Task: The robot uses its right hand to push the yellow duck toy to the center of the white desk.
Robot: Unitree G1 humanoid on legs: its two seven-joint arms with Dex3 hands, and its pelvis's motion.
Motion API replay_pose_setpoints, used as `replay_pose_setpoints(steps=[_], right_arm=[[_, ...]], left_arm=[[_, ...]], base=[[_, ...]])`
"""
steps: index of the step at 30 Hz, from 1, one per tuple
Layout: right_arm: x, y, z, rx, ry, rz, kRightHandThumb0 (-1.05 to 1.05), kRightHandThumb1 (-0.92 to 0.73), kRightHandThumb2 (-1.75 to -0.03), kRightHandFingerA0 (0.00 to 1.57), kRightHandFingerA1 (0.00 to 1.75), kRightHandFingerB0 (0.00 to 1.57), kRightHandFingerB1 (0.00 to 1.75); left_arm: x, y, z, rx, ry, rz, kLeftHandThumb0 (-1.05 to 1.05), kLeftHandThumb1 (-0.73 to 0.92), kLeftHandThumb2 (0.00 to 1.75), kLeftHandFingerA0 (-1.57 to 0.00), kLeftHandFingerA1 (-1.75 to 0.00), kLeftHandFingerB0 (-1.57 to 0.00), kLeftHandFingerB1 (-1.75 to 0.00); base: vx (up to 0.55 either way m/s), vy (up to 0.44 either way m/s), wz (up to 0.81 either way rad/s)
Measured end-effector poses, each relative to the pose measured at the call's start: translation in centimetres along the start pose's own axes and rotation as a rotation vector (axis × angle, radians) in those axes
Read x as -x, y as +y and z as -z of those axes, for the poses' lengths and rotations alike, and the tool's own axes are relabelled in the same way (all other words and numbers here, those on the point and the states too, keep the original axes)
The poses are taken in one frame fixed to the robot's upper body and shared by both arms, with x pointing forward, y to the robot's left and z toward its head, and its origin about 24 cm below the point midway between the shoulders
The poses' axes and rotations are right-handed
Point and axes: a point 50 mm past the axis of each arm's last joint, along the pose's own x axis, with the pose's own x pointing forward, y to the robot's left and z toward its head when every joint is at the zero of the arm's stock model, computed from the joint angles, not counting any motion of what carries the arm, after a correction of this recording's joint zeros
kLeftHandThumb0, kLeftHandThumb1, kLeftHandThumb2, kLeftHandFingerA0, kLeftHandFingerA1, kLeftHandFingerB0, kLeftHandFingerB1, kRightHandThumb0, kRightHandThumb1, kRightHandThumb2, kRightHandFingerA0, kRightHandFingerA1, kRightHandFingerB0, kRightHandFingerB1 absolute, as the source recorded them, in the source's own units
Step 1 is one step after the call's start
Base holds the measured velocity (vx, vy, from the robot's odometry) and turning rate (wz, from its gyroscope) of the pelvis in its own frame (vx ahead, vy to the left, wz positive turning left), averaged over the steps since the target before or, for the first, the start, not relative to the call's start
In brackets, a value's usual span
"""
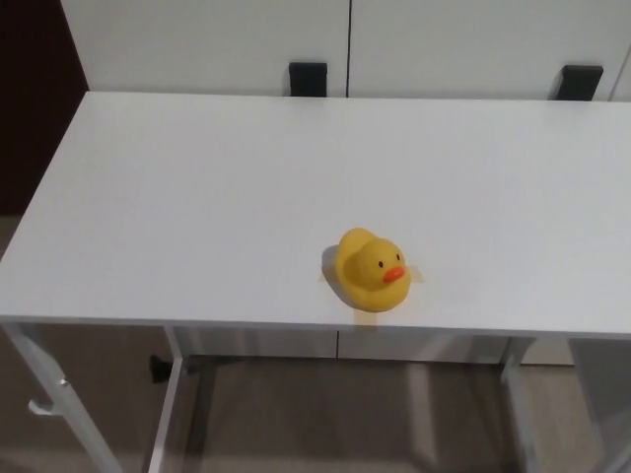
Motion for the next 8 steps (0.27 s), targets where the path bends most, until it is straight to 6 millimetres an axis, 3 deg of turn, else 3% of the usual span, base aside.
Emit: replay_pose_setpoints(steps=[1, 8], right_arm=[[0.0, -0.1, 0.0, -0.002, 0.001, -0.011, -0.13, -0.42, -0.95, 1.07, 0.61, 0.79, 0.56], [-0.01, -0.38, -0.11, -0.015, -0.006, -0.065, -0.14, -0.38, -0.99, 1.07, 0.61, 0.79, 0.57]], left_arm=[[0.0, 0.07, 0.02, 0.001, 0.001, -0.002, -0.17, 0.66, 0.74, -0.84, -0.74, -0.85, -0.64], [0.01, 0.38, 0.05, 0.006, 0.0, -0.01, -0.2, 0.67, 0.68, -0.84, -0.75, -0.83, -0.65]], base=[[0.0, 0.0, 0.0], [0.0, 0.0, 0.0]])
